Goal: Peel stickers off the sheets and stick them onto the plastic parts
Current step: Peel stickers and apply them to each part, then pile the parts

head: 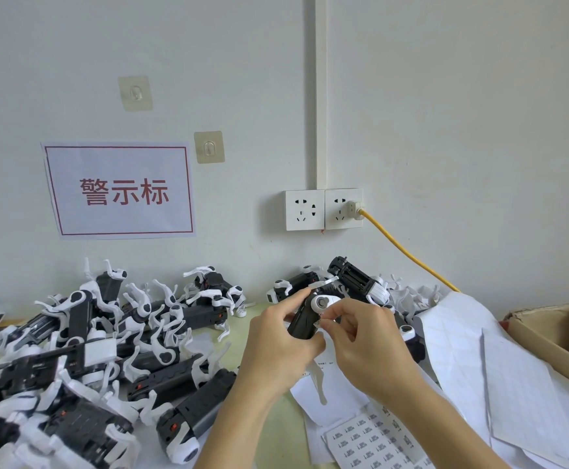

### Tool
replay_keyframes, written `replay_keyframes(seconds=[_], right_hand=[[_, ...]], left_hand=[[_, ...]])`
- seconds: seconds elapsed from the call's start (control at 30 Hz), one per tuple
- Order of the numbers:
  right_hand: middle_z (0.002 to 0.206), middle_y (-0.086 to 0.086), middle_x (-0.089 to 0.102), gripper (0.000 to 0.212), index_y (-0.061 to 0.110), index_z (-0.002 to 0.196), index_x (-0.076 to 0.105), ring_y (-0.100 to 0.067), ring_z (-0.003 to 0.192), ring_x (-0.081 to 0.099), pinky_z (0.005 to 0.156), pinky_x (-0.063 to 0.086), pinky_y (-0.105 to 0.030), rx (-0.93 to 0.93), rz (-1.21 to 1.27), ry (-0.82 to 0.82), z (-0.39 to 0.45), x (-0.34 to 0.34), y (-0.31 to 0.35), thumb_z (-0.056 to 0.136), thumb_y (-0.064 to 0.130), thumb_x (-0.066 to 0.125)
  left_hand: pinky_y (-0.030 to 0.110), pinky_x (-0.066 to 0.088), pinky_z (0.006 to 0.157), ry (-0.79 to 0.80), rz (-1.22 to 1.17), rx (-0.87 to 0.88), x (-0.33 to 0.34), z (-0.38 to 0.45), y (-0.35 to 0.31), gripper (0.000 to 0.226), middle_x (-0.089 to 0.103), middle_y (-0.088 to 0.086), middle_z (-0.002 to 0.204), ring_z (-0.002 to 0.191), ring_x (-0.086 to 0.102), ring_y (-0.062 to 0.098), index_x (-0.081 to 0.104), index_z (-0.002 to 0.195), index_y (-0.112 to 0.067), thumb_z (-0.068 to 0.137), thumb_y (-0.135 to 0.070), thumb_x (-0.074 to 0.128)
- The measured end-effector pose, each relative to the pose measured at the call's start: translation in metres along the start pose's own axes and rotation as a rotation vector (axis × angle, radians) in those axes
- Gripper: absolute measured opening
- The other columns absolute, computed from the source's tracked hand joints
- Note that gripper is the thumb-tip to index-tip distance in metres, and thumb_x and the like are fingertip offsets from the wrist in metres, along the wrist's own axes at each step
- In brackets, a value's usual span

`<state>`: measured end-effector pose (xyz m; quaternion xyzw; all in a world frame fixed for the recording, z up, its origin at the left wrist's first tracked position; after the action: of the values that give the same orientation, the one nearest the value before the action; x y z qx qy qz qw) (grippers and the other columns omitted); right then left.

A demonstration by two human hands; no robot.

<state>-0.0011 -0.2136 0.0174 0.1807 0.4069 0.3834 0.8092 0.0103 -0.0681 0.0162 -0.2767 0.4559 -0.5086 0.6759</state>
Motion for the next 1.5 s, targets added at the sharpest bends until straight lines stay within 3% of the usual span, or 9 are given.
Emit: replay_keyframes(seconds=[0.13, 0.4, 0.53, 0.63, 0.93, 1.07, 1.3, 1.5], right_hand=[[0.044, 0.006, 0.04, 0.026, 0.032, 0.072, 0.06, -0.013, 0.046, 0.035, 0.053, 0.045, -0.043, 0.001, -0.009, 0.011, 0.0, 0.0, 0.0, 0.093, 0.019, 0.067], [0.045, 0.01, 0.046, 0.018, 0.029, 0.078, 0.064, -0.013, 0.047, 0.04, 0.051, 0.04, -0.037, -0.015, -0.049, 0.001, -0.001, 0.0, 0.0, 0.094, 0.02, 0.065], [0.047, 0.019, 0.05, 0.015, 0.028, 0.08, 0.065, -0.011, 0.051, 0.046, 0.05, 0.035, -0.03, -0.024, -0.089, -0.014, -0.002, -0.001, 0.003, 0.094, 0.022, 0.065], [0.048, 0.026, 0.05, 0.015, 0.029, 0.081, 0.064, -0.008, 0.053, 0.047, 0.05, 0.031, -0.028, -0.029, -0.115, -0.026, -0.002, -0.001, 0.005, 0.094, 0.023, 0.065], [0.052, 0.039, 0.047, 0.01, 0.027, 0.086, 0.068, 0.004, 0.059, 0.051, 0.049, 0.024, -0.023, -0.039, -0.169, -0.058, -0.002, -0.003, 0.009, 0.094, 0.023, 0.065], [0.056, 0.045, 0.045, 0.008, 0.028, 0.088, 0.069, 0.004, 0.057, 0.05, 0.05, 0.026, -0.023, -0.025, -0.194, -0.06, -0.002, -0.003, 0.011, 0.095, 0.027, 0.064], [0.056, 0.04, 0.048, 0.007, 0.033, 0.086, 0.073, -0.008, 0.043, 0.038, 0.055, 0.046, -0.029, 0.015, -0.203, -0.093, -0.003, -0.004, 0.013, 0.091, 0.032, 0.068], [0.052, 0.038, 0.047, 0.004, 0.036, 0.085, 0.076, -0.005, 0.043, 0.038, 0.054, 0.045, -0.027, 0.067, -0.182, -0.145, -0.003, -0.008, 0.012, 0.086, 0.033, 0.074]], left_hand=[[0.01, 0.045, 0.052, 0.008, -0.006, -0.005, -0.001, 0.0, -0.001, 0.062, 0.067, -0.033, 0.084, 0.061, 0.064, 0.002, 0.056, 0.111, -0.063, 0.074, -0.017, 0.075], [0.008, 0.046, 0.054, 0.02, 0.007, 0.013, 0.001, -0.002, -0.005, 0.061, 0.064, -0.038, 0.087, 0.073, 0.065, 0.0, 0.054, 0.104, -0.069, 0.075, -0.02, 0.076], [0.008, 0.047, 0.056, 0.021, -0.002, 0.024, 0.0, -0.003, -0.007, 0.062, 0.065, -0.035, 0.089, 0.077, 0.066, -0.001, 0.056, 0.109, -0.071, 0.077, -0.021, 0.073], [0.005, 0.046, 0.063, 0.019, 0.013, 0.056, -0.001, -0.003, -0.011, 0.067, 0.066, -0.035, 0.09, 0.081, 0.066, -0.002, 0.05, 0.092, -0.083, 0.079, -0.022, 0.072], [0.004, 0.043, 0.063, 0.009, -0.03, 0.086, -0.002, -0.004, -0.015, 0.054, 0.066, -0.036, 0.091, 0.073, 0.065, -0.005, 0.057, 0.095, -0.074, 0.083, -0.024, 0.072], [0.002, 0.043, 0.069, -0.006, -0.017, 0.088, -0.002, -0.003, -0.013, 0.051, 0.063, -0.042, 0.093, 0.084, 0.065, -0.008, 0.058, 0.099, -0.068, 0.085, -0.02, 0.071], [0.004, 0.043, 0.064, -0.026, 0.002, 0.074, -0.002, -0.002, -0.011, 0.064, 0.063, -0.04, 0.09, 0.07, 0.062, -0.004, 0.055, 0.093, -0.078, 0.082, -0.018, 0.073], [0.007, 0.043, 0.059, -0.022, -0.013, 0.061, 0.0, -0.002, -0.011, 0.06, 0.066, -0.033, 0.083, 0.059, 0.059, 0.0, 0.057, 0.096, -0.075, 0.079, -0.02, 0.072]])
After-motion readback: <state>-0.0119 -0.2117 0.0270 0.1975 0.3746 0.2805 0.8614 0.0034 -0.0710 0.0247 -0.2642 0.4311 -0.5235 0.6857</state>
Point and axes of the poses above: each hand's wrist, its own z-axis towards the middle knuckle, its own x-axis out of the palm, y = z × x, the point moved 4 cm from there along z, towards the middle knuckle
